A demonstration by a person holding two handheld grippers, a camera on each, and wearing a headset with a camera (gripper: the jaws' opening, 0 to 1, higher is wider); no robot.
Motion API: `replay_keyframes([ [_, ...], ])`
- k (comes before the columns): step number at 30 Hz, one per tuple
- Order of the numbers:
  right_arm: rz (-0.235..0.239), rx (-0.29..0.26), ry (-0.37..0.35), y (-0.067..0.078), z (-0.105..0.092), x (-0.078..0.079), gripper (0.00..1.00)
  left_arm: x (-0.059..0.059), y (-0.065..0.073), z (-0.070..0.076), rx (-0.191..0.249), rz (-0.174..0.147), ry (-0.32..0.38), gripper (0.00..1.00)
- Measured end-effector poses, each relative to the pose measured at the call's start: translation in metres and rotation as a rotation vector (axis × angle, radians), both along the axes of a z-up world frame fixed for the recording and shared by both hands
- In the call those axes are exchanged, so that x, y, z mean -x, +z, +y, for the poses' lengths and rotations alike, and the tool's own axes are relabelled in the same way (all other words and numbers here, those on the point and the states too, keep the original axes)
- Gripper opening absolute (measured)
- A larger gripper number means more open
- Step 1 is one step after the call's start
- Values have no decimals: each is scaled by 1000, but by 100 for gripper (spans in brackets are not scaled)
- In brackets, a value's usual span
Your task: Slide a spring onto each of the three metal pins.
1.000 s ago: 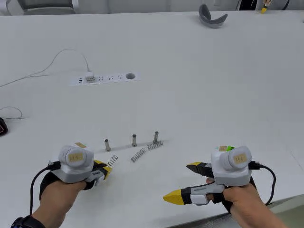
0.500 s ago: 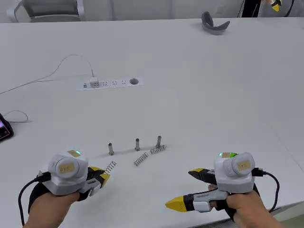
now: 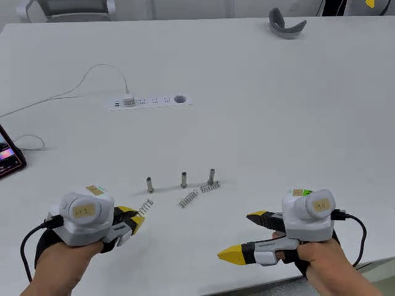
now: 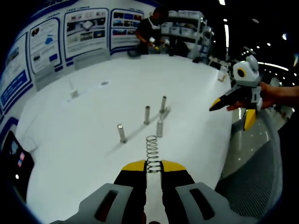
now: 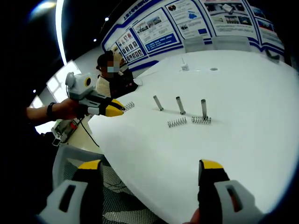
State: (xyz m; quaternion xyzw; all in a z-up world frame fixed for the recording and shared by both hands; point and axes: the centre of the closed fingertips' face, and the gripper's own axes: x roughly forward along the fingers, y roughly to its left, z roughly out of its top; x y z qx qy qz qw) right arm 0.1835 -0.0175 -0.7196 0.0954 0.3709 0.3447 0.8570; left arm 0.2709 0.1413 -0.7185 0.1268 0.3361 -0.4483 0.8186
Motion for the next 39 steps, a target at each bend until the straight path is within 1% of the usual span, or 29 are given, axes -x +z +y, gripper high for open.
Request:
replay_keyframes([
  [2, 1, -4, 4, 0, 1, 0, 85, 1, 1, -1, 5, -1, 0, 10],
  [5, 2, -17, 6, 1, 4, -1, 83, 9, 3, -8, 10, -4, -20, 10],
  [7, 5, -34, 5, 2, 5, -2, 80, 13, 5, -13, 12, -3, -32, 10],
  [10, 7, -55, 1, 4, 8, -4, 79, 22, 6, -24, 23, 5, -61, 10],
  [12, 7, -60, 0, 4, 9, -5, 78, 28, 7, -30, 24, 3, -81, 10],
  [15, 3, -76, 4, 7, 14, -7, 77, 38, 9, -43, 30, 1, -123, 10],
  [17, 1, -87, 3, 9, 15, -9, 75, 42, 10, -50, 33, 3, -142, 10],
  [19, -3, -112, 3, 12, 18, -10, 72, 47, 12, -57, 36, -1, -163, 10],
  [22, -9, -176, -6, 21, 23, -13, 64, 50, 14, -65, 45, 3, -182, 10],
  [25, -5, -226, -16, 26, 27, -15, 60, 54, 17, -73, 52, -1, -205, 10],
  [27, -9, -245, -19, 29, 28, -17, 57, 58, 19, -77, 54, -2, -219, 10],
  [33, 1, -335, -31, 38, 35, -20, 45, 72, 26, -94, 65, -10, -275, 10],
  [39, 20, -393, -31, 43, 41, -19, 36, 84, 32, -106, 77, -17, -315, 10],
])
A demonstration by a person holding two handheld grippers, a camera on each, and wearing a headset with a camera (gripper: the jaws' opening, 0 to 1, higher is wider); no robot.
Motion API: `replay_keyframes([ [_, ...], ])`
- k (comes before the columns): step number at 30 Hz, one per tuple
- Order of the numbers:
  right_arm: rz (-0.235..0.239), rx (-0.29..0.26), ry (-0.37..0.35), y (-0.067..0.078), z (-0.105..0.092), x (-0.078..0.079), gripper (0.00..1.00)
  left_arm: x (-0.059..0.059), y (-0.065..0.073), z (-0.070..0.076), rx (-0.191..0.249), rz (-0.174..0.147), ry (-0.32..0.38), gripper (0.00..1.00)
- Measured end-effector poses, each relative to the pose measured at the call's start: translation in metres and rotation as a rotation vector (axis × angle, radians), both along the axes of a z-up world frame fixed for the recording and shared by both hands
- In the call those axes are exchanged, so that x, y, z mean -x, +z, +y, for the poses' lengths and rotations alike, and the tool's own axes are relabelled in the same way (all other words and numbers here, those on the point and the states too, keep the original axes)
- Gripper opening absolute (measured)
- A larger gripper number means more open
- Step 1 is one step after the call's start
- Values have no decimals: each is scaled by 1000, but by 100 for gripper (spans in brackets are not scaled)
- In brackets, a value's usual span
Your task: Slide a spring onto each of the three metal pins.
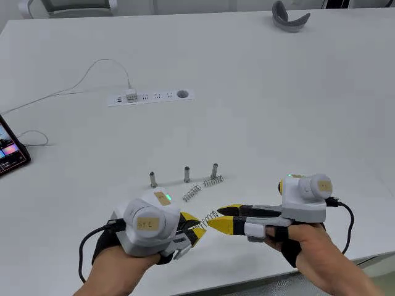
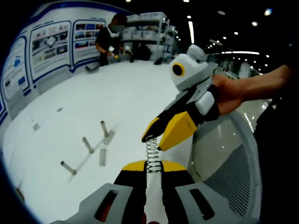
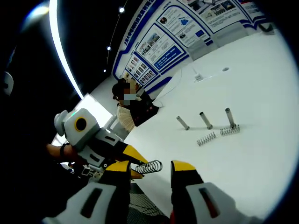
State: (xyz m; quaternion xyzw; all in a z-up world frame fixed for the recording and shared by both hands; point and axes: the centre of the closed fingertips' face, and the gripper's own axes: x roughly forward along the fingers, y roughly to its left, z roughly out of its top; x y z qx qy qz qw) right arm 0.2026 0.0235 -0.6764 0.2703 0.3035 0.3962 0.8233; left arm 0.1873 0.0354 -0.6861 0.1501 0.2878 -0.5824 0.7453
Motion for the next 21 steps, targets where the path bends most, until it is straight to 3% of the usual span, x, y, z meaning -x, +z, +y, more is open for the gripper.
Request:
replay_keyframes([
  [7, 52, -137, -22, 8, 3, 1, 25, 4, 6, -5, 14, -7, -25, 10],
  [14, 55, -157, -31, 9, 1, 0, 15, 4, 9, -5, 15, -15, -35, 10],
  [21, 52, -163, -22, 12, 2, 2, 13, 5, 8, -7, 9, -19, -50, 10],
])
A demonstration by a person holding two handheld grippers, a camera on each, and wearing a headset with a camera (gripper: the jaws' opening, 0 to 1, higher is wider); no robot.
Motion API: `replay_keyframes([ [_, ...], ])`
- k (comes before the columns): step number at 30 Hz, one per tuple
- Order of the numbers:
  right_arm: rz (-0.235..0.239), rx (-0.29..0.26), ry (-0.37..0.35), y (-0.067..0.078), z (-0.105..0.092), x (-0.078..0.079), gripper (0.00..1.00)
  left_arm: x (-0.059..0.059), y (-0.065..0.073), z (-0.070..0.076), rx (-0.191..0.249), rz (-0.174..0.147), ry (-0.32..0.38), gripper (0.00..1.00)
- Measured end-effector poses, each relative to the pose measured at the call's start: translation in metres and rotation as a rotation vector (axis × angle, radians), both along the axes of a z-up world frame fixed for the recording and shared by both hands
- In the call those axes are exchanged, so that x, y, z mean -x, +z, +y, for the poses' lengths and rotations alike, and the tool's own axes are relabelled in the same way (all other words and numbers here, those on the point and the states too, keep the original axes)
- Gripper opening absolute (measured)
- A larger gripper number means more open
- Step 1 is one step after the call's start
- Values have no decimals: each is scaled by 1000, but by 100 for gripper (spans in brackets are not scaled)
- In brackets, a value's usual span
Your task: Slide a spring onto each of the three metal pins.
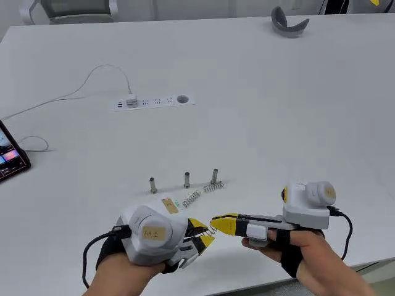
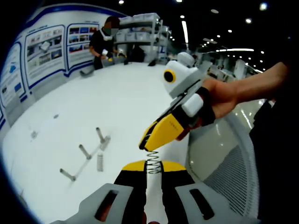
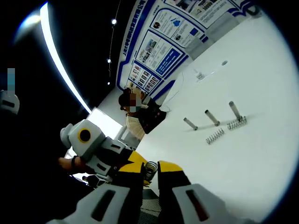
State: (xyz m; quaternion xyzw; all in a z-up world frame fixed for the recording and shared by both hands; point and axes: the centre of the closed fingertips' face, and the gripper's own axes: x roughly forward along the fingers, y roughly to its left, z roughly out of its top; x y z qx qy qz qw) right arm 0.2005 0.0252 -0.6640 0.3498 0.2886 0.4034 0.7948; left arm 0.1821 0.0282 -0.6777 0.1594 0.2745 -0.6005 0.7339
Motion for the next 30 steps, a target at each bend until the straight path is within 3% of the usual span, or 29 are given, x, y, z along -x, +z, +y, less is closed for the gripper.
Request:
replay_keyframes([
  [9, -18, 26, 30, 9, 2, -3, 12, -5, 2, -1, 10, 4, -7, 10],
  [18, -130, 230, 212, 26, 6, -9, 12, -14, 14, -5, 74, 34, -38, 10],
  [26, -213, 352, 335, 40, 11, -22, 12, -28, 28, -12, 111, 26, -67, 10],
  [30, -256, 447, 440, 42, 12, -23, 12, -31, 31, -13, 130, 28, -68, 10],
])
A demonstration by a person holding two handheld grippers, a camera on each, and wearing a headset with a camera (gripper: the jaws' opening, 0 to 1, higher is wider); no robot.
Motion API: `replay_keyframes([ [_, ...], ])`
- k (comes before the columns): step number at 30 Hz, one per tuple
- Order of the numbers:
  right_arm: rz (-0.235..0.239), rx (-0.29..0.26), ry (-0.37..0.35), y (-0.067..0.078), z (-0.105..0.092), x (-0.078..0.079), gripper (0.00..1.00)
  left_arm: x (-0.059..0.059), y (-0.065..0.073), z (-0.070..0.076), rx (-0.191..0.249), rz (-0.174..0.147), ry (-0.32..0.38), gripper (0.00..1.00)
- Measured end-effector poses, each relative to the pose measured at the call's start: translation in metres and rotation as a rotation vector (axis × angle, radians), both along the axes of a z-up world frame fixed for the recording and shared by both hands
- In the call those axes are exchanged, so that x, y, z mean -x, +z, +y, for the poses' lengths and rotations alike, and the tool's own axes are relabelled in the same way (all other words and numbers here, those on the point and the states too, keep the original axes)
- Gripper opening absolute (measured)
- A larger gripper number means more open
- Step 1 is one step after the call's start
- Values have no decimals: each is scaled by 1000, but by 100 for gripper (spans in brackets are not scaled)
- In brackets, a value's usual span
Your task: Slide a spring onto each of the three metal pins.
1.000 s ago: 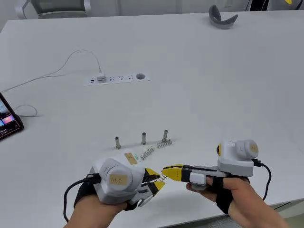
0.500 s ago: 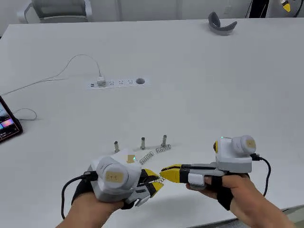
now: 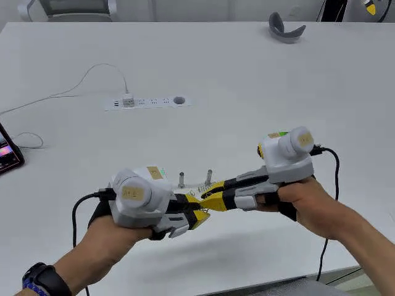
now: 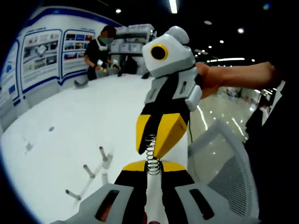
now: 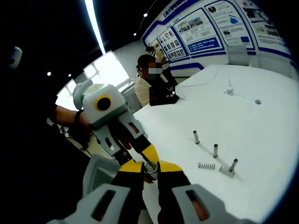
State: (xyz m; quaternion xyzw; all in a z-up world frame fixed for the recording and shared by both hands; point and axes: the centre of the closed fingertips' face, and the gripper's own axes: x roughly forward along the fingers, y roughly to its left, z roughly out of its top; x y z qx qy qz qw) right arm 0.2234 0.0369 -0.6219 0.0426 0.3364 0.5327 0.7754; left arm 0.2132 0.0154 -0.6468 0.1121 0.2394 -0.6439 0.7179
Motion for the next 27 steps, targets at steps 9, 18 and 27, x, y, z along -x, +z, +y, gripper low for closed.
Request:
replay_keyframes([
  [9, -37, 147, 188, -4, 6, 7, 12, 3, 0, 3, 5, -6, -13, 10],
  [18, -71, 246, 325, -10, 12, 13, 12, 5, -1, 8, -5, -14, -27, 10],
  [27, -92, 303, 415, -18, 15, 24, 12, 14, -5, 11, -33, -30, -71, 10],
])
